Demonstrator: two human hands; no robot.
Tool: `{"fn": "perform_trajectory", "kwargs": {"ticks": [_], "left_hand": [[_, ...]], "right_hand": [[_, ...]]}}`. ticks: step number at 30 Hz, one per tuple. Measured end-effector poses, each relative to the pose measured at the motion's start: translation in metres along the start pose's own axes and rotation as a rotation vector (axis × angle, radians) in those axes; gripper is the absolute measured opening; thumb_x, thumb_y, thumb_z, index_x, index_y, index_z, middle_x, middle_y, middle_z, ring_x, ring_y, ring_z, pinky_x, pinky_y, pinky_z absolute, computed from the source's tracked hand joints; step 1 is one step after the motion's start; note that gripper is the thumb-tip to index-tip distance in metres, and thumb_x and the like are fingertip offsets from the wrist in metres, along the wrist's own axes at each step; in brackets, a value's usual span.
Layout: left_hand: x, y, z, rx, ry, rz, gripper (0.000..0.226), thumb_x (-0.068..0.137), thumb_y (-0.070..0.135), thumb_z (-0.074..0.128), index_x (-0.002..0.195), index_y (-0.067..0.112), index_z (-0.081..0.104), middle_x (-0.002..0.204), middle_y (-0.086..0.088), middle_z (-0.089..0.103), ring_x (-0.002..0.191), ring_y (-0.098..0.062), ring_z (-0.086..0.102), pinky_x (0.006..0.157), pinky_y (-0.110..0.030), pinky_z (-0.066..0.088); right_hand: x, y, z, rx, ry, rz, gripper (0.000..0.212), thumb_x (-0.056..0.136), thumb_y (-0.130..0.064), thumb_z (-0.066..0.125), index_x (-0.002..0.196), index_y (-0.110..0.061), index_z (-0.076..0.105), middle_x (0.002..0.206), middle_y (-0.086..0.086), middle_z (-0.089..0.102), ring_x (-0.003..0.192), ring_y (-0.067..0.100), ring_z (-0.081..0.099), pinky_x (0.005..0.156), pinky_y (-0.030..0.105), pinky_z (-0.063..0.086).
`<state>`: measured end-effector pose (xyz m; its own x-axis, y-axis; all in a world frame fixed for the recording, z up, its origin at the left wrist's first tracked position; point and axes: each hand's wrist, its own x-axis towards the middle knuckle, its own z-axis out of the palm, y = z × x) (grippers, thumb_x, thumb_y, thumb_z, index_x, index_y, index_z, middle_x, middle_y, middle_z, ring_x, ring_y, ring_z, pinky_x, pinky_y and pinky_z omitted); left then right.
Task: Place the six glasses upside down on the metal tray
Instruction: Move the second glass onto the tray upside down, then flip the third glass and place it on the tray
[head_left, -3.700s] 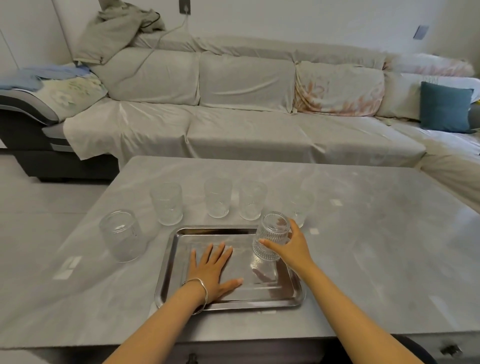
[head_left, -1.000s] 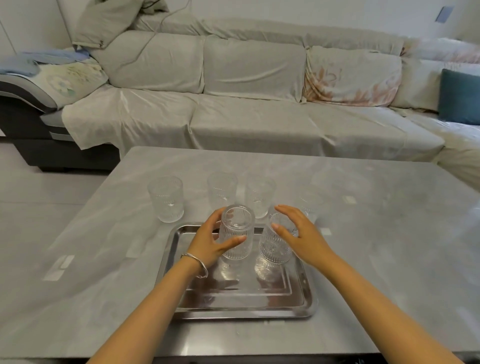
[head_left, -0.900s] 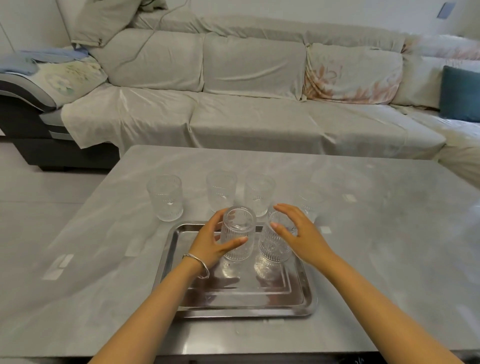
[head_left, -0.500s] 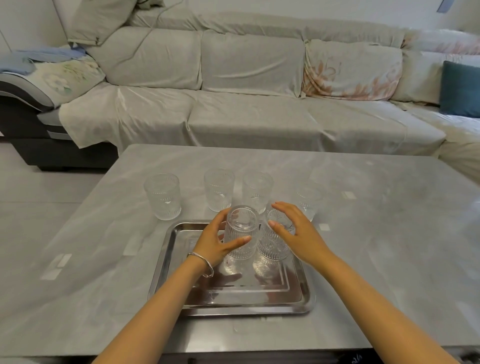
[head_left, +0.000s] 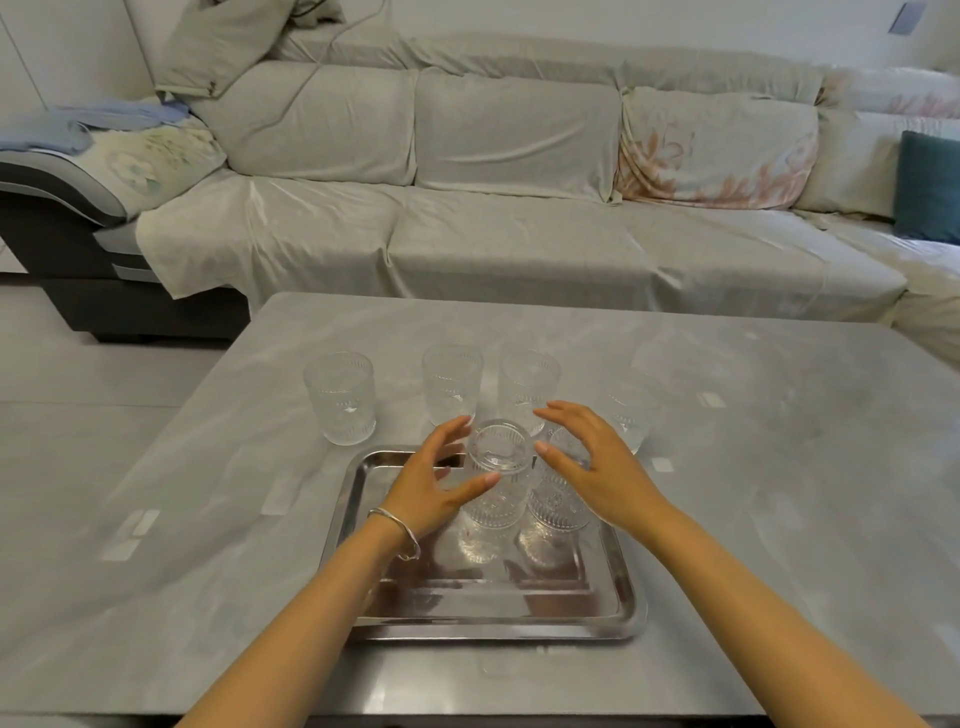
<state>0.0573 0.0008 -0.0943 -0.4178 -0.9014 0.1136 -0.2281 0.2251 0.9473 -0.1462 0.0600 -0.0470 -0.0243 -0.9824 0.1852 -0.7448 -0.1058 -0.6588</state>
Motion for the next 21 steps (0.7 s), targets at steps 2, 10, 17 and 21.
{"fn": "perform_trajectory", "kwargs": {"ticks": [2, 10, 17, 21], "left_hand": [[0.001, 0.002, -0.019, -0.012, 0.083, 0.025, 0.074, 0.062, 0.05, 0.068, 0.128, 0.029, 0.042, 0.129, 0.006, 0.052, 0.116, -0.012, 0.052, 0.091, -0.022, 0.046], [0.024, -0.012, -0.104, 0.318, 0.594, 0.02, 0.076, 0.067, 0.035, 0.078, 0.131, 0.019, 0.041, 0.133, -0.009, 0.043, 0.115, -0.026, 0.041, 0.095, -0.036, 0.042], [0.051, -0.024, -0.122, 0.226, 0.522, -0.164, 0.091, 0.063, 0.035, 0.081, 0.138, 0.018, 0.032, 0.14, -0.01, 0.041, 0.129, -0.029, 0.037, 0.105, -0.041, 0.034], [0.053, -0.022, -0.126, 0.158, 0.528, -0.179, 0.089, 0.061, 0.033, 0.083, 0.134, 0.016, 0.037, 0.137, -0.01, 0.047, 0.122, -0.027, 0.046, 0.1, -0.039, 0.04]], "right_hand": [[0.008, -0.006, 0.002, 0.003, -0.009, -0.011, 0.043, 0.089, -0.044, 0.051, 0.13, -0.033, 0.048, 0.144, -0.007, 0.041, 0.133, 0.012, 0.036, 0.113, 0.038, 0.028], [0.035, -0.021, 0.017, -0.044, -0.07, -0.057, 0.04, 0.085, -0.048, 0.053, 0.123, -0.036, 0.053, 0.141, -0.01, 0.044, 0.131, 0.012, 0.037, 0.11, 0.039, 0.031], [0.041, -0.02, 0.023, -0.059, -0.115, -0.041, 0.051, 0.072, -0.065, 0.046, 0.116, -0.04, 0.056, 0.138, -0.013, 0.047, 0.13, 0.011, 0.038, 0.11, 0.039, 0.031], [0.04, -0.02, 0.022, -0.038, -0.116, -0.029, 0.05, 0.071, -0.065, 0.048, 0.112, -0.04, 0.059, 0.133, -0.014, 0.051, 0.127, 0.008, 0.042, 0.109, 0.038, 0.033]]}}
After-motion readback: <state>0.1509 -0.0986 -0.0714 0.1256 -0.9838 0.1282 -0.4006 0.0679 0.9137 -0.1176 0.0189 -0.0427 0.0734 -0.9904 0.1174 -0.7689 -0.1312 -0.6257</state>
